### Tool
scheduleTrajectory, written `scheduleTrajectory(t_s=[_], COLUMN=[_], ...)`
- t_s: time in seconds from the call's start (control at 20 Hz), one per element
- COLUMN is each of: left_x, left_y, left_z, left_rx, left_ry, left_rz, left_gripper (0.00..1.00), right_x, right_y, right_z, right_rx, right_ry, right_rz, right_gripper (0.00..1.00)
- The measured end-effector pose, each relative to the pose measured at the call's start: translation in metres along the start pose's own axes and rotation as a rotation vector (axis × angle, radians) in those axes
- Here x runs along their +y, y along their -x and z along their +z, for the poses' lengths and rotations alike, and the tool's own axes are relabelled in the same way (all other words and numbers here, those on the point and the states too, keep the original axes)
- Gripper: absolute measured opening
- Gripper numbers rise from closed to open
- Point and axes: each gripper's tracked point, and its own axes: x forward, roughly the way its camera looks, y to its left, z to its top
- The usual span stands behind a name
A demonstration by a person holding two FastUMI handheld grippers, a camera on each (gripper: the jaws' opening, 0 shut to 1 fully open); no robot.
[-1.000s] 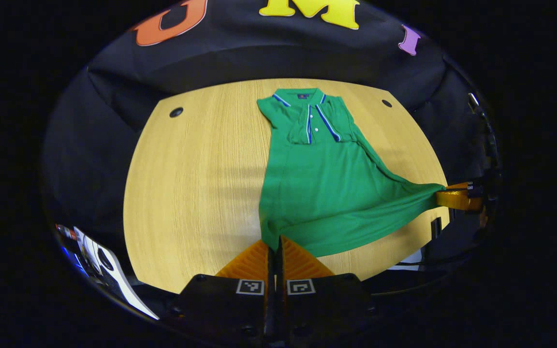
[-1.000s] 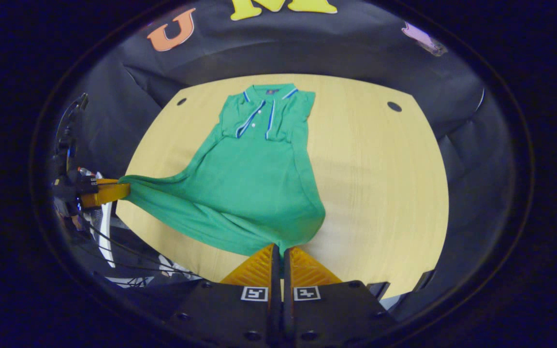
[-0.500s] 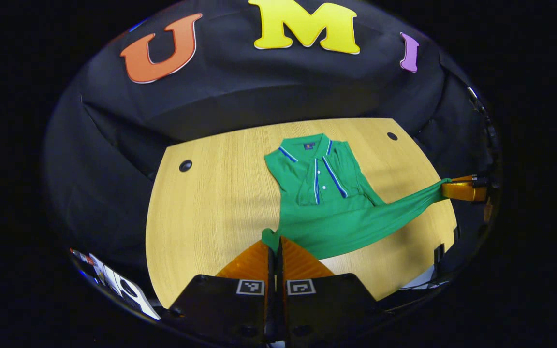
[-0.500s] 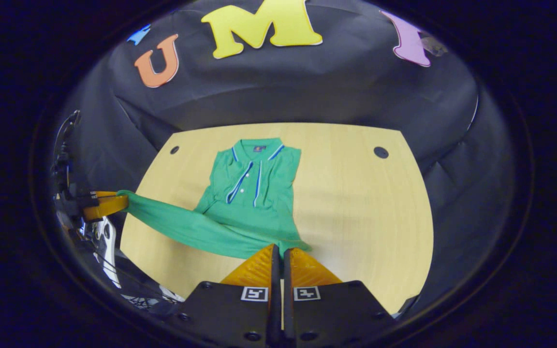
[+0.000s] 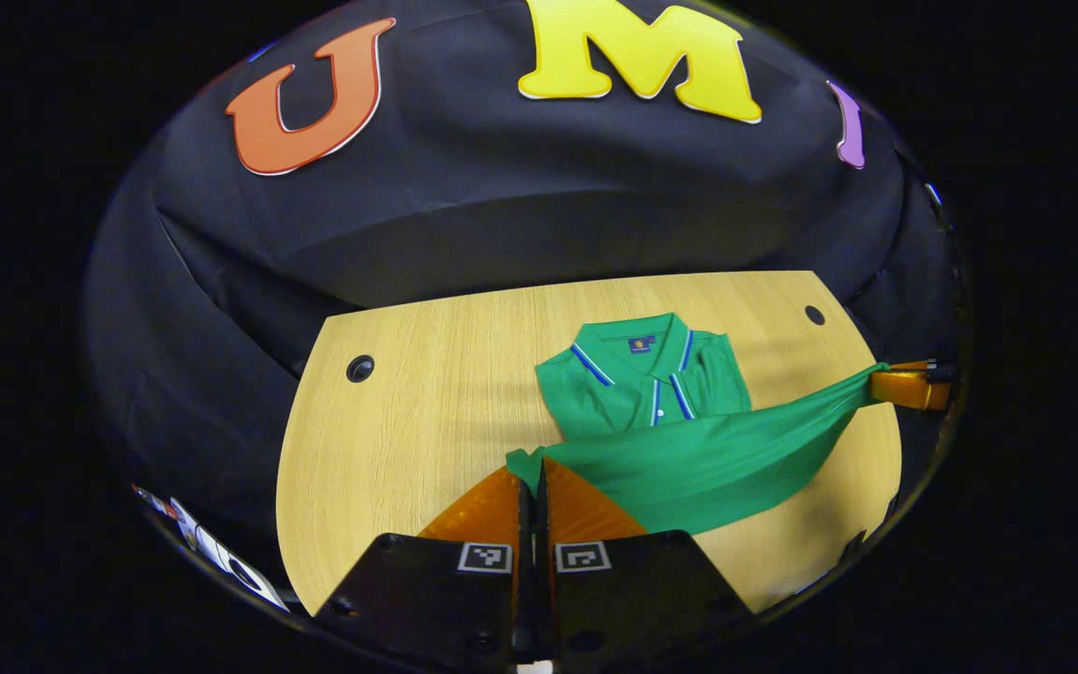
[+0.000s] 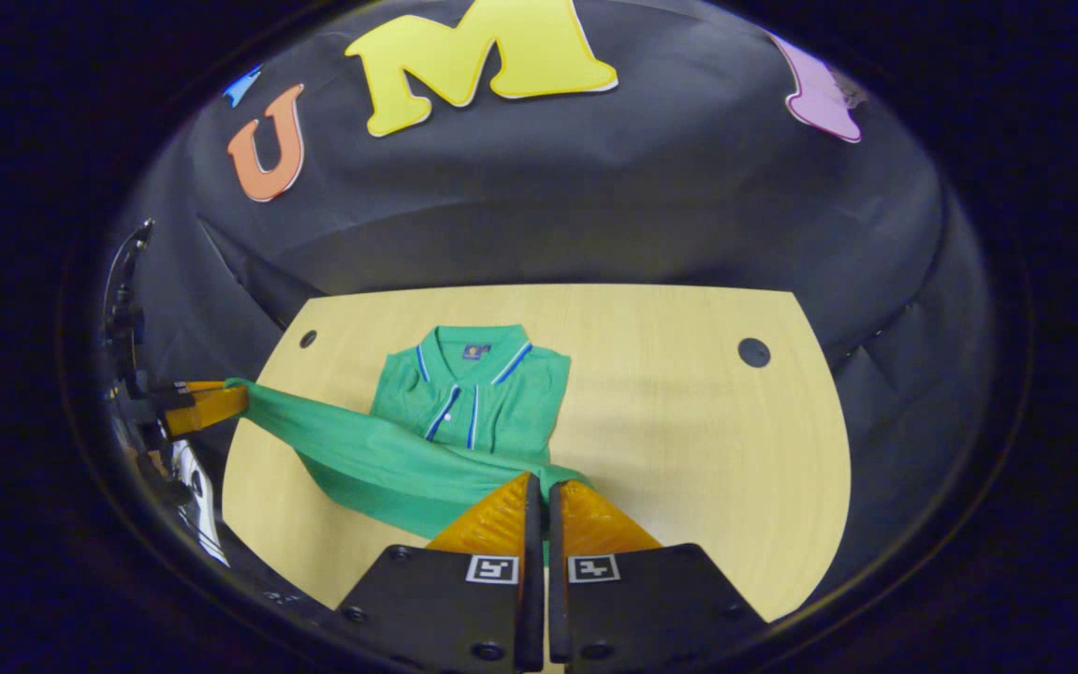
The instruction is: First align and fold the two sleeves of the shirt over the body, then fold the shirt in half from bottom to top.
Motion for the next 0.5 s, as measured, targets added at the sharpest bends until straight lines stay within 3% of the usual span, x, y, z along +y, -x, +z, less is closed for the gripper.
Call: scheduleTrajectory(t_s=[0.3, 0.35, 0.5], left_x=[0.015, 0.015, 0.017], left_y=[-0.089, -0.102, -0.136], left_z=[0.018, 0.024, 0.034], left_rx=[0.009, 0.000, -0.008], left_ry=[0.097, 0.110, 0.102], left_rz=[0.030, 0.032, 0.034], left_gripper=[0.03, 0.03, 0.03], right_x=[-0.010, -0.011, -0.029], right_y=[-0.087, -0.101, -0.140], right_z=[0.032, 0.037, 0.051], right_rx=[-0.004, 0.000, -0.011], right_ry=[-0.005, -0.012, 0.005], right_rz=[-0.007, -0.002, -0.033], right_gripper=[0.02, 0.07, 0.05])
